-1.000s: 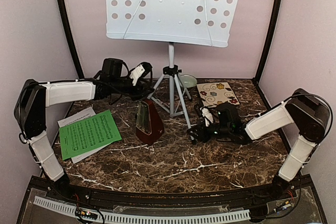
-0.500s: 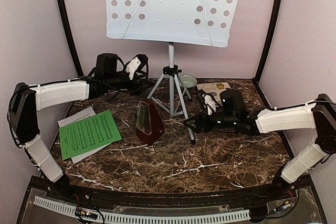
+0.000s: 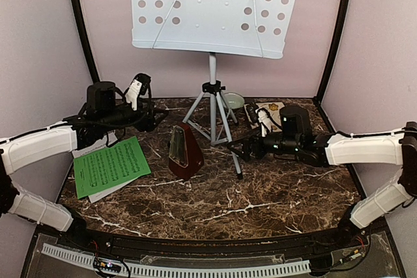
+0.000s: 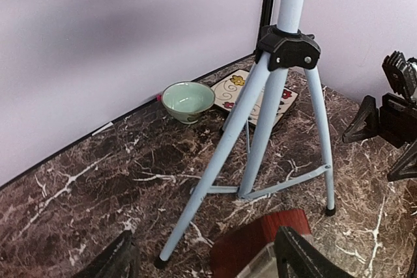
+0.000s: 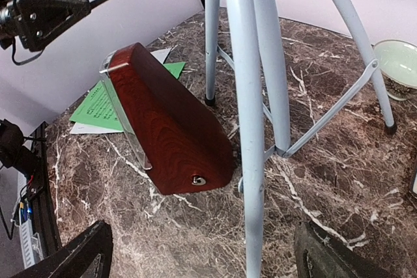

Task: Set up the instrument practice props

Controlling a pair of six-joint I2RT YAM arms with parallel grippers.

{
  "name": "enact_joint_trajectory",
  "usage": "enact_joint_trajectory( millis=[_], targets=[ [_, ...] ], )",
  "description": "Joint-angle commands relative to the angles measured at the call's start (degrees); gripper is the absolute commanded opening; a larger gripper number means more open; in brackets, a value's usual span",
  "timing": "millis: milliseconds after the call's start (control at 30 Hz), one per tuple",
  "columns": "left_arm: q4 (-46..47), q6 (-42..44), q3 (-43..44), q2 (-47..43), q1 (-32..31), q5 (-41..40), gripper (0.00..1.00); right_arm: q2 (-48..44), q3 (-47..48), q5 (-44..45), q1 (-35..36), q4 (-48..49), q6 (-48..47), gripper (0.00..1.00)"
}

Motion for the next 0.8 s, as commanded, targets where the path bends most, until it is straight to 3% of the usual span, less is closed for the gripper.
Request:
enact_joint_trajectory(
  millis=[0,300,500,767],
  targets=[
    [0.6,-7.3,-6.1,-6.4,0.0,0.4,0.74,0.3,3.0,1.3,2.0,2.8,1.1,0.97],
    [-9.3,-13.0,-5.4,-6.1,0.5,-9.6,0.74,3.8,5.4,2.4,4.1,2.9,2.6,0.97],
    [-20.6,-20.4,-2.7,-1.0,9.4,-14.6,0.74,4.2,6.1,3.0,5.3,2.5,2.6,0.97],
    [-29.1,-27.5,-3.3,5.8,10.2,-25.7,0.75,4.0,5.2,2.2,5.3,3.5,2.5,0.97]
  ],
)
